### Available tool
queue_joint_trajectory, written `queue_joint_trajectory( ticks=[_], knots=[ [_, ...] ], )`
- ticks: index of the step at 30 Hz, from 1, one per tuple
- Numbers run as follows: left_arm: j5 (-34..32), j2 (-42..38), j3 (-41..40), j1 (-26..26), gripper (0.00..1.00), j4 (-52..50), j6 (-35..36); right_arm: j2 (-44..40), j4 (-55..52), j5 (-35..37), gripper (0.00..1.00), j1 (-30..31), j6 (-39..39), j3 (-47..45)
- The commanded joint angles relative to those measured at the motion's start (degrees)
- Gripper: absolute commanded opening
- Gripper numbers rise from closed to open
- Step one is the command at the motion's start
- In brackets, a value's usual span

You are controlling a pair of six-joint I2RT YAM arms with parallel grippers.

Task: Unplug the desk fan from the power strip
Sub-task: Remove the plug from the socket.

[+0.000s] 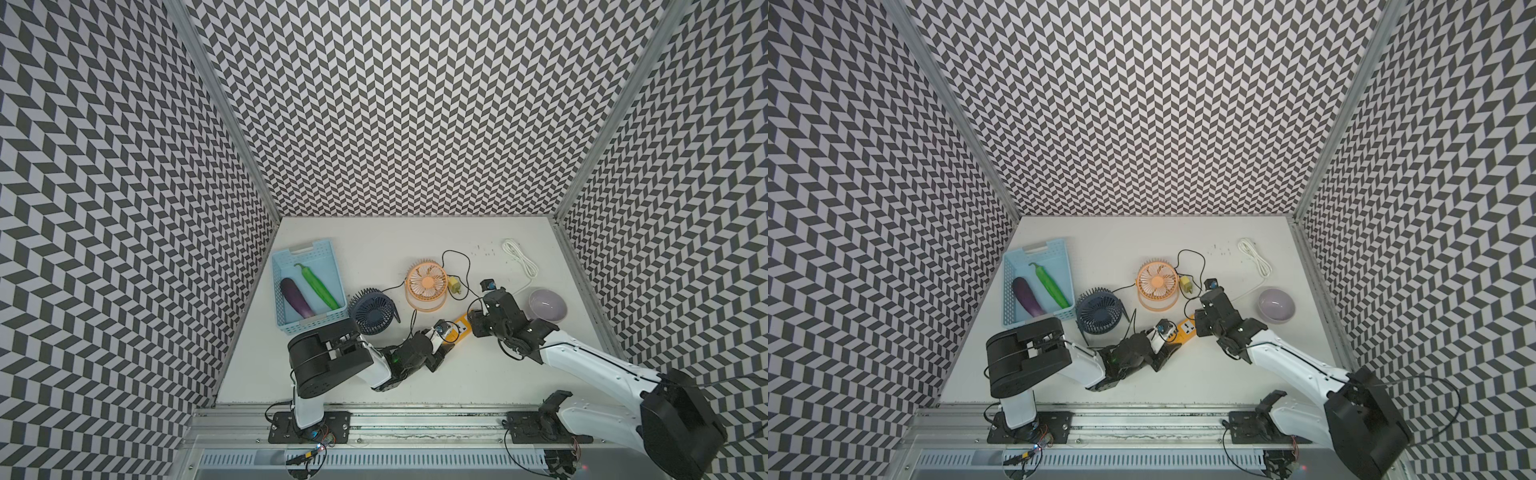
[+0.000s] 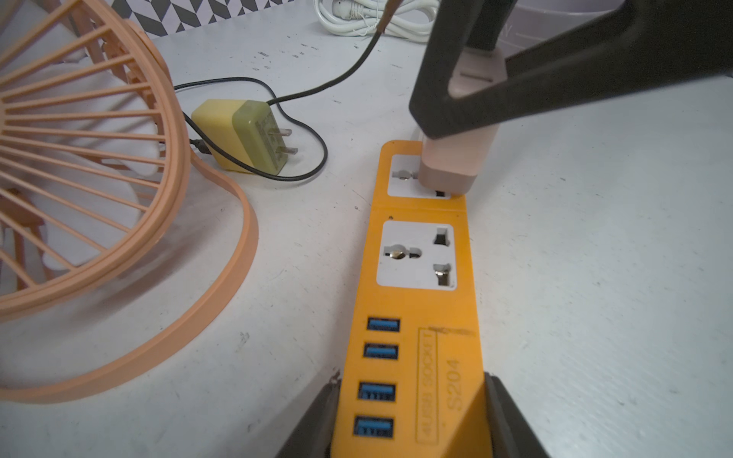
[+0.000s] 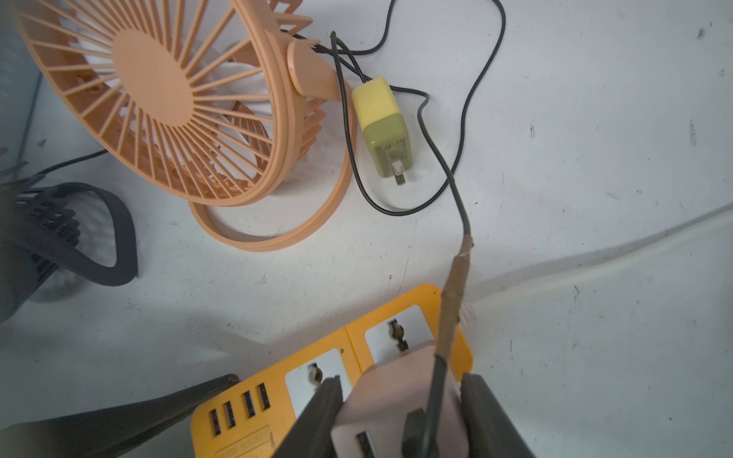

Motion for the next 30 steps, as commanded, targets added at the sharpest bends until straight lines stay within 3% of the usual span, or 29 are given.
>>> queue_joint_trajectory(
  ticks=[1,10,14,22,30],
  knots=[
    [2.9,2.8,0.1,-0.7,0.31,-6.5,0.4,-0.6,5.5,-8.2,0.24,3.0,2.7,2.5],
    [2.6,2.0,-0.3,-0.6,0.31,-6.4,0.5,-2.2,7.1,-15.3,0.24,-4.9,3.5,1.4],
    [2.7,2.3,-0.2,-0.7,0.31,-6.5,0.6,-1.4,7.1,-16.5,0.24,-4.8,2.6,2.0],
    [2.8,2.6,0.1,-0.7,0.31,-6.5,0.7,-0.1,4.4,-8.5,0.24,2.5,2.1,4.6],
    [3.1,2.4,0.0,-0.8,0.31,-6.4,0.6,-1.8,6.3,-10.9,0.24,-0.9,3.8,2.1]
  ],
)
